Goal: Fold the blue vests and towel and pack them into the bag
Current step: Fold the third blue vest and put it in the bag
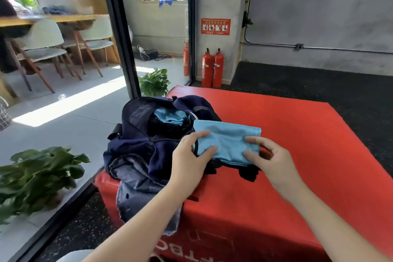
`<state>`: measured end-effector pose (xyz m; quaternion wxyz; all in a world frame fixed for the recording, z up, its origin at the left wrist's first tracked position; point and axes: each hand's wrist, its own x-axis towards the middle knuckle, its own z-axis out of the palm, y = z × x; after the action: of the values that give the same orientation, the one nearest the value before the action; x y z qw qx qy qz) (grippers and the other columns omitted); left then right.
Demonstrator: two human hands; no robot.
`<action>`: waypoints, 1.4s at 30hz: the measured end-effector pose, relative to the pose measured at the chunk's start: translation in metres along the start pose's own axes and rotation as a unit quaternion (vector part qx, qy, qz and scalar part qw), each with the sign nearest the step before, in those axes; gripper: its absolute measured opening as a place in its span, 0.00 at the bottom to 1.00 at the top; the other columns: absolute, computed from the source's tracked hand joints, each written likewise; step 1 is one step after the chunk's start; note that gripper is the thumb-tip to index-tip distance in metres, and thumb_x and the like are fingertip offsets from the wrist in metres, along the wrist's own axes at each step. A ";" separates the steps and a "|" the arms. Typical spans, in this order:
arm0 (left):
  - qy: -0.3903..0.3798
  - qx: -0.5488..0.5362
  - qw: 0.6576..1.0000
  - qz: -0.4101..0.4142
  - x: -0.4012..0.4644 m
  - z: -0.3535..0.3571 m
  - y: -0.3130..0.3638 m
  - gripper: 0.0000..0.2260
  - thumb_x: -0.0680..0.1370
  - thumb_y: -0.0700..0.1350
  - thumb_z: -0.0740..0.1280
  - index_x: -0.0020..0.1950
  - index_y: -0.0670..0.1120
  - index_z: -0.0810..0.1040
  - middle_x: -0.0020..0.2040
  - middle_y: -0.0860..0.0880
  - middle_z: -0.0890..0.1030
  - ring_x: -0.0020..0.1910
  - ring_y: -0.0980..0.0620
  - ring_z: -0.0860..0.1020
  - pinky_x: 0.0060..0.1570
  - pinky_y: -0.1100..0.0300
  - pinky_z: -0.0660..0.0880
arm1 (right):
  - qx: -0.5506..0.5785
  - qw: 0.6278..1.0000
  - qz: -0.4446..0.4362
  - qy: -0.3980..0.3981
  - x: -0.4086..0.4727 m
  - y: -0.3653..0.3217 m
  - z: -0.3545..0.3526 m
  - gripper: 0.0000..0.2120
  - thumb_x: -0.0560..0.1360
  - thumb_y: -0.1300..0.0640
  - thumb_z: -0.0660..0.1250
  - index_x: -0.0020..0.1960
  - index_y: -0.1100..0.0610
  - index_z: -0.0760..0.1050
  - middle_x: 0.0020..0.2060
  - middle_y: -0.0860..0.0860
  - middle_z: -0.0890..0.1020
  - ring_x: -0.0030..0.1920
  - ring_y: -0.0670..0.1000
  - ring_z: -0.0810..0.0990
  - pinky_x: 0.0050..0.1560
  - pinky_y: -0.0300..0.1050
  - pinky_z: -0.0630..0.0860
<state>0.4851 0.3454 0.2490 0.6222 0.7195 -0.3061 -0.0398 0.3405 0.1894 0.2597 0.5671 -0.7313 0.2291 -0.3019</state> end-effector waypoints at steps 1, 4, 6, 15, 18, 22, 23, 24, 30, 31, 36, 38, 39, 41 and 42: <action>0.025 -0.003 1.000 -0.005 0.003 -0.009 -0.001 0.15 0.73 0.48 0.77 0.57 0.61 0.81 0.53 0.58 0.81 0.48 0.62 0.77 0.50 0.68 0.72 | 0.001 1.000 -0.004 -0.002 0.005 -0.005 0.011 0.15 0.73 0.61 0.76 0.57 0.49 0.83 0.46 0.50 0.87 0.43 0.47 0.84 0.43 0.39 0.79; 0.086 0.004 0.996 -0.017 0.018 -0.038 -0.007 0.13 0.74 0.51 0.76 0.56 0.63 0.81 0.47 0.60 0.80 0.38 0.62 0.73 0.44 0.67 0.70 | -0.006 1.000 -0.020 -0.016 0.023 -0.018 0.050 0.16 0.72 0.62 0.77 0.58 0.50 0.82 0.50 0.50 0.86 0.44 0.47 0.84 0.42 0.38 0.79; 0.113 0.010 0.993 -0.020 0.030 -0.059 -0.012 0.12 0.74 0.52 0.75 0.57 0.61 0.82 0.47 0.61 0.80 0.40 0.62 0.73 0.46 0.67 0.70 | -0.015 0.999 -0.034 -0.027 0.038 -0.025 0.077 0.17 0.72 0.62 0.77 0.58 0.51 0.82 0.53 0.50 0.85 0.47 0.50 0.85 0.47 0.43 0.82; 0.184 0.073 0.979 -0.041 0.078 -0.118 -0.041 0.13 0.81 0.48 0.67 0.66 0.52 0.79 0.61 0.55 0.80 0.59 0.60 0.74 0.60 0.67 0.65 | -0.041 0.997 0.007 -0.063 0.107 -0.030 0.179 0.14 0.75 0.59 0.74 0.60 0.52 0.82 0.54 0.50 0.83 0.47 0.46 0.80 0.50 0.35 0.75; 0.188 0.115 0.974 -0.051 0.090 -0.123 -0.047 0.15 0.82 0.47 0.65 0.69 0.49 0.77 0.64 0.52 0.78 0.60 0.59 0.73 0.61 0.69 0.62 | -0.011 0.995 0.059 -0.083 0.130 -0.018 0.203 0.13 0.76 0.62 0.72 0.60 0.56 0.82 0.57 0.53 0.83 0.56 0.47 0.80 0.60 0.39 0.74; 0.167 0.126 0.973 -0.094 0.111 -0.126 -0.061 0.17 0.83 0.43 0.63 0.72 0.47 0.74 0.68 0.48 0.76 0.67 0.51 0.72 0.60 0.68 0.60 | 0.021 0.987 0.132 -0.084 0.156 0.001 0.227 0.12 0.75 0.64 0.72 0.58 0.58 0.83 0.55 0.54 0.84 0.60 0.52 0.80 0.69 0.53 0.74; 0.162 0.126 0.974 -0.102 0.115 -0.125 -0.065 0.17 0.83 0.42 0.62 0.72 0.47 0.74 0.68 0.48 0.76 0.68 0.50 0.72 0.60 0.68 0.60 | 0.033 0.985 0.150 -0.080 0.160 0.004 0.231 0.12 0.75 0.64 0.72 0.58 0.59 0.83 0.55 0.55 0.84 0.60 0.54 0.80 0.68 0.54 0.74; 0.155 0.127 0.974 -0.104 0.120 -0.124 -0.068 0.17 0.83 0.42 0.62 0.72 0.46 0.74 0.68 0.47 0.76 0.68 0.50 0.72 0.60 0.68 0.60 | 0.040 0.983 0.164 -0.074 0.165 0.006 0.234 0.12 0.75 0.65 0.72 0.58 0.60 0.83 0.54 0.56 0.83 0.61 0.55 0.80 0.68 0.55 0.75; 0.097 0.121 0.980 -0.121 0.154 -0.110 -0.078 0.16 0.82 0.40 0.64 0.70 0.45 0.76 0.67 0.46 0.77 0.65 0.50 0.74 0.53 0.73 0.61 | 0.006 0.985 0.166 -0.039 0.179 0.024 0.226 0.12 0.74 0.60 0.72 0.57 0.55 0.83 0.55 0.53 0.84 0.59 0.53 0.81 0.67 0.56 0.75; 0.089 0.121 0.981 -0.124 0.162 -0.109 -0.078 0.16 0.82 0.39 0.64 0.69 0.45 0.77 0.66 0.46 0.78 0.64 0.50 0.75 0.52 0.74 0.60 | 0.001 0.987 0.157 -0.034 0.182 0.027 0.224 0.13 0.74 0.58 0.72 0.58 0.55 0.83 0.55 0.52 0.84 0.59 0.52 0.81 0.67 0.56 0.75; 0.059 0.127 0.982 -0.129 0.204 -0.104 -0.086 0.14 0.80 0.41 0.67 0.65 0.46 0.81 0.63 0.48 0.81 0.62 0.51 0.77 0.54 0.73 0.62 | -0.094 0.992 0.077 0.020 0.194 0.021 0.216 0.16 0.75 0.54 0.70 0.63 0.51 0.80 0.57 0.50 0.83 0.54 0.50 0.81 0.61 0.50 0.77; 0.047 0.127 0.982 -0.135 0.218 -0.102 -0.090 0.13 0.80 0.42 0.67 0.64 0.47 0.81 0.63 0.48 0.81 0.59 0.51 0.77 0.57 0.70 0.65 | -0.144 0.988 0.043 0.038 0.200 0.019 0.217 0.17 0.76 0.55 0.68 0.65 0.51 0.79 0.56 0.51 0.83 0.47 0.50 0.81 0.53 0.48 0.78; 0.043 0.125 0.982 -0.136 0.224 -0.100 -0.092 0.13 0.80 0.42 0.67 0.64 0.47 0.81 0.63 0.48 0.81 0.56 0.51 0.78 0.57 0.68 0.67 | -0.152 0.987 0.030 0.042 0.203 0.020 0.219 0.17 0.77 0.56 0.67 0.66 0.52 0.78 0.56 0.51 0.83 0.43 0.49 0.80 0.50 0.46 0.76; 0.038 0.129 0.983 -0.123 0.234 -0.099 -0.099 0.14 0.81 0.41 0.65 0.66 0.48 0.80 0.62 0.48 0.80 0.50 0.53 0.76 0.53 0.66 0.68 | -0.171 0.985 0.013 0.035 0.208 0.021 0.222 0.18 0.79 0.57 0.66 0.69 0.53 0.76 0.59 0.52 0.83 0.45 0.48 0.78 0.51 0.42 0.72; 0.029 0.137 0.984 -0.111 0.237 -0.098 -0.104 0.14 0.81 0.41 0.64 0.67 0.48 0.79 0.62 0.48 0.80 0.50 0.53 0.76 0.51 0.67 0.68 | -0.196 0.980 0.012 0.018 0.210 0.021 0.224 0.19 0.80 0.56 0.66 0.70 0.54 0.75 0.61 0.52 0.82 0.49 0.49 0.79 0.53 0.41 0.71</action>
<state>0.7605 0.3189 0.2523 0.5181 0.8283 -0.2086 -0.0459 0.6473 0.1965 0.2384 0.4122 -0.8197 0.3028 -0.2578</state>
